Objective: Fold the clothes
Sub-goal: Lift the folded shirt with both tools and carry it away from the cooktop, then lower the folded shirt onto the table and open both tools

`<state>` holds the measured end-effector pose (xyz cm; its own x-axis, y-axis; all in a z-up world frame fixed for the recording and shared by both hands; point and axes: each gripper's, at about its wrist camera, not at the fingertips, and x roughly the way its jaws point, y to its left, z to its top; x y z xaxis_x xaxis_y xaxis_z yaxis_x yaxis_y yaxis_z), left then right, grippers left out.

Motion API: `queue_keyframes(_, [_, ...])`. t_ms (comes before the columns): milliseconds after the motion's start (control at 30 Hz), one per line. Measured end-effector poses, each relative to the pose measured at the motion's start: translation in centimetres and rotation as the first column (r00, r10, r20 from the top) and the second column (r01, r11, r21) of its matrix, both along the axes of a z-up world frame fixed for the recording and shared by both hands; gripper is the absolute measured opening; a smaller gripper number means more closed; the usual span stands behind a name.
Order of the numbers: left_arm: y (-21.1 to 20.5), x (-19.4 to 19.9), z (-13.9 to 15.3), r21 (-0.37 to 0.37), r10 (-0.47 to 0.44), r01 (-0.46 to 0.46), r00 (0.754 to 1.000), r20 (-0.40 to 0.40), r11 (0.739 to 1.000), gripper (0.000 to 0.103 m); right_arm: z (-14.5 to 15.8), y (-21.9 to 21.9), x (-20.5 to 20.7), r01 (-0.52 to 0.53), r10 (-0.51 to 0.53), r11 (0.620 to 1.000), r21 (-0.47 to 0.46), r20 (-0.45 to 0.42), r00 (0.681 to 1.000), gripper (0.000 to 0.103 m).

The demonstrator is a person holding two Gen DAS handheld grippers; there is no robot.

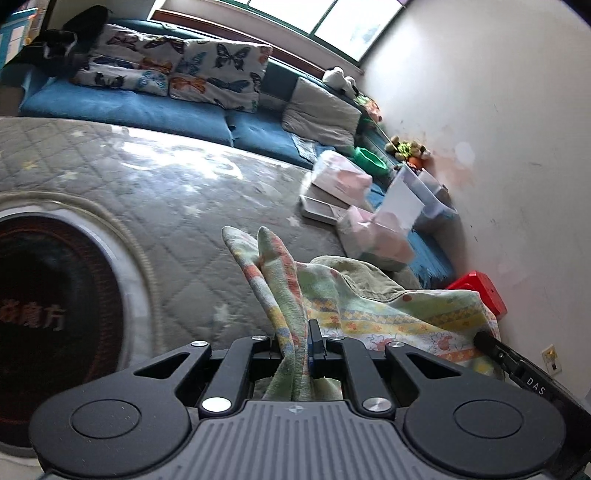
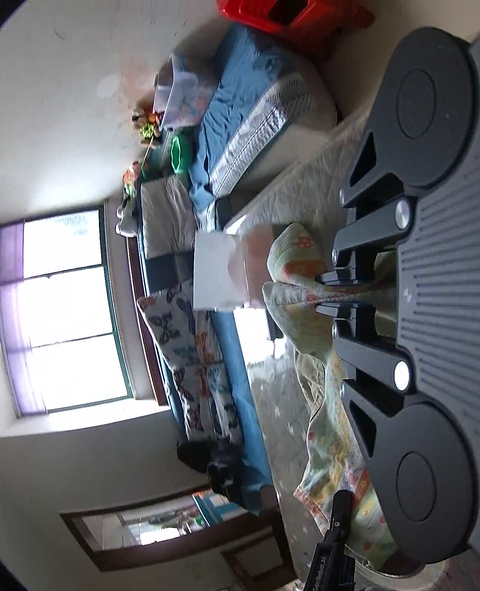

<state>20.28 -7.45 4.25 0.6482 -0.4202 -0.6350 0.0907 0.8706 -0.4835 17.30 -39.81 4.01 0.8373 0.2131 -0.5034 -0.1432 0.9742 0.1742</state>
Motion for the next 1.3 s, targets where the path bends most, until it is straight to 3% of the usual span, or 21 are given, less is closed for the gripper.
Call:
queue_keyframes(200, [-2.1,1.4,-0.9,0.016,-0.024,0.024,1.000,-0.012,1.000,0.010,-1.8,-1.1,0.7,0.032,-0.032,0.999,0.001,-0.041,0.999,0.007])
queue_keyframes(433, [-3.1,2.0,-4.1,0.058,-0.032,0.037,0.996,-0.083,0.998,0.011,-3.6,-2.0,1.3,0.055,-0.055,0.998,0.000,-0.084,0.995,0.008])
queue_keyframes(533, [-3.0,1.9,-5.1,0.085,-0.024,0.033,0.994,-0.109,0.996,0.016,-4.0,-1.9,1.1,0.041,-0.041,0.999,-0.003,-0.095,0.995,0.011])
queue_keyframes(600, [-2.8,1.8,-5.4,0.101,-0.015,0.027,0.993,-0.115,0.995,0.022,-4.2,-1.8,0.9,0.032,-0.032,0.999,-0.005,-0.102,0.994,0.020])
queue_keyframes(667, [-2.3,1.8,-5.1,0.118,0.001,0.012,0.995,-0.103,0.993,0.035,-4.5,-1.7,0.8,0.022,-0.023,1.000,-0.007,-0.108,0.994,0.020])
queue_keyframes(733, [-1.9,1.7,-4.8,0.135,0.018,-0.005,0.996,-0.090,0.991,0.042,-4.8,-1.6,0.6,0.012,-0.013,1.000,-0.008,-0.115,0.993,0.026])
queue_keyframes(800, [-1.4,1.7,-4.4,0.152,0.034,-0.022,0.996,-0.076,0.988,0.043,-5.0,-1.5,0.5,0.003,-0.004,1.000,-0.010,-0.122,0.992,0.045])
queue_keyframes(900, [-1.6,1.8,-3.7,0.153,0.029,-0.021,0.998,-0.047,0.988,0.042,-5.4,-1.3,0.2,-0.011,0.010,1.000,-0.013,-0.133,0.991,0.054])
queue_keyframes(1033, [-2.8,2.0,-3.2,0.152,-0.010,0.013,1.000,-0.017,0.988,0.040,-6.0,-1.0,0.0,-0.033,0.030,0.999,-0.017,-0.147,0.989,0.055])
queue_keyframes(1233, [-5.1,3.0,-3.7,0.136,-0.084,0.087,0.996,-0.024,0.987,0.026,-7.2,0.7,0.0,-0.096,0.087,0.994,-0.042,-0.192,0.978,0.055])
queue_keyframes(1300, [-5.6,3.5,-3.9,0.126,-0.100,0.103,0.995,-0.027,0.987,0.026,-7.1,0.6,0.1,-0.100,0.091,0.994,-0.036,-0.193,0.977,0.055])
